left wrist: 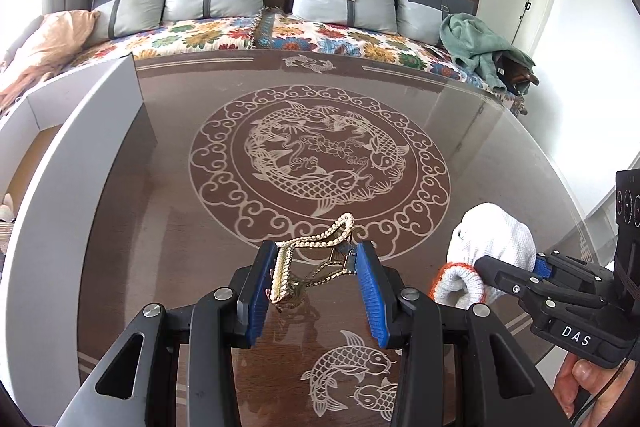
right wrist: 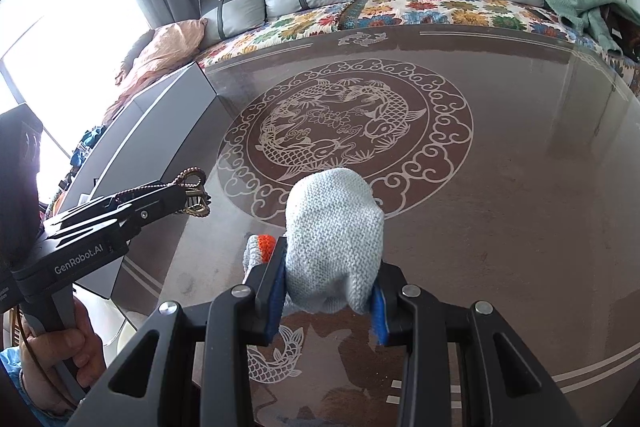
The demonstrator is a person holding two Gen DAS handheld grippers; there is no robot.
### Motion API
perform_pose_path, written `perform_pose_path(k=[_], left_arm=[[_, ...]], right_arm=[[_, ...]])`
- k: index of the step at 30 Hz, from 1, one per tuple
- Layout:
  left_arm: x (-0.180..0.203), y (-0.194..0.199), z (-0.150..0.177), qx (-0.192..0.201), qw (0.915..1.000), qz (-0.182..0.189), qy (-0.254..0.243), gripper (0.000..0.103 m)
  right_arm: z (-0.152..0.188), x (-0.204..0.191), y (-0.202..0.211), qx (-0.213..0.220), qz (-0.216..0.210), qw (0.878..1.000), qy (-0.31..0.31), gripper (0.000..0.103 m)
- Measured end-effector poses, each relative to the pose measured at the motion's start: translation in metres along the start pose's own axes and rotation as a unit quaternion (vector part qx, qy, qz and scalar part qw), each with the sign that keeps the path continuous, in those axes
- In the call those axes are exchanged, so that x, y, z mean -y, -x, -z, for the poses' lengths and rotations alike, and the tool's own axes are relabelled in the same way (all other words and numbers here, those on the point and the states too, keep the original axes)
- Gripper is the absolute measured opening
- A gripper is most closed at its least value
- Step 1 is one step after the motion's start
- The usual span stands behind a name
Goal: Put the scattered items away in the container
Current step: 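Lift the ornament and glove with both grippers and carry toward the white box, then lower the ornament and glove into the box and open both grippers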
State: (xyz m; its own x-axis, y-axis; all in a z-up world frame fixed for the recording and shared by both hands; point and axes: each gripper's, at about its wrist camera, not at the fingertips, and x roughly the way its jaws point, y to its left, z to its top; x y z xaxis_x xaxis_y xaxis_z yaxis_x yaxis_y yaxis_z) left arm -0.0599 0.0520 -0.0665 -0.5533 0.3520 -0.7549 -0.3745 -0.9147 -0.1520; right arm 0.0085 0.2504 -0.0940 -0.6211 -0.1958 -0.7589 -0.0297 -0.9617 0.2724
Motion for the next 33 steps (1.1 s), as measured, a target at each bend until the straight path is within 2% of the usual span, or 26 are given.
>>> perform_pose_path(k=[8,12,16,20,23,27,29,30,32,33], left_arm=[[-0.032,0.029,-0.007,0.03,0.9989,0.001,0.036,0.041],[-0.067,0.062,-0.019,0.062,0.9955,-0.001,0.071,0.041],[-0.12,0.102,-0.029,0.098,0.9887,-0.024,0.111,0.041],[-0.193,0.139,-0.033,0.124,0.977,-0.076,0.156,0.041],[-0.248,0.153,-0.03,0.122,0.9679,-0.112,0.189,0.041],[-0.312,0.155,-0.02,0.095,0.9592,-0.151,0.219,0.041],[-0.33,0.148,-0.015,0.074,0.9568,-0.164,0.229,0.041],[-0.338,0.143,-0.012,0.06,0.955,-0.168,0.237,0.041],[-0.354,0.135,0.0,0.038,0.9462,-0.187,0.261,0.043],[-0.359,0.131,0.004,0.027,0.9424,-0.195,0.27,0.054]], right_arm=[[-0.007,-0.032,0.0,-0.001,-0.005,1.0,0.028,0.035],[-0.025,-0.061,0.001,0.008,-0.026,0.999,0.045,0.035],[-0.058,-0.114,-0.001,0.027,-0.069,0.994,0.078,0.035],[-0.09,-0.193,-0.013,0.044,-0.126,0.983,0.129,0.035],[-0.105,-0.264,-0.031,0.04,-0.173,0.969,0.17,0.035],[-0.105,-0.34,-0.067,0.018,-0.201,0.955,0.217,0.035],[-0.102,-0.37,-0.089,0.0,-0.208,0.95,0.233,0.035],[-0.099,-0.383,-0.1,-0.011,-0.21,0.947,0.243,0.039],[-0.09,-0.404,-0.127,-0.05,-0.196,0.943,0.265,0.042],[-0.086,-0.409,-0.139,-0.067,-0.184,0.943,0.271,0.051]])
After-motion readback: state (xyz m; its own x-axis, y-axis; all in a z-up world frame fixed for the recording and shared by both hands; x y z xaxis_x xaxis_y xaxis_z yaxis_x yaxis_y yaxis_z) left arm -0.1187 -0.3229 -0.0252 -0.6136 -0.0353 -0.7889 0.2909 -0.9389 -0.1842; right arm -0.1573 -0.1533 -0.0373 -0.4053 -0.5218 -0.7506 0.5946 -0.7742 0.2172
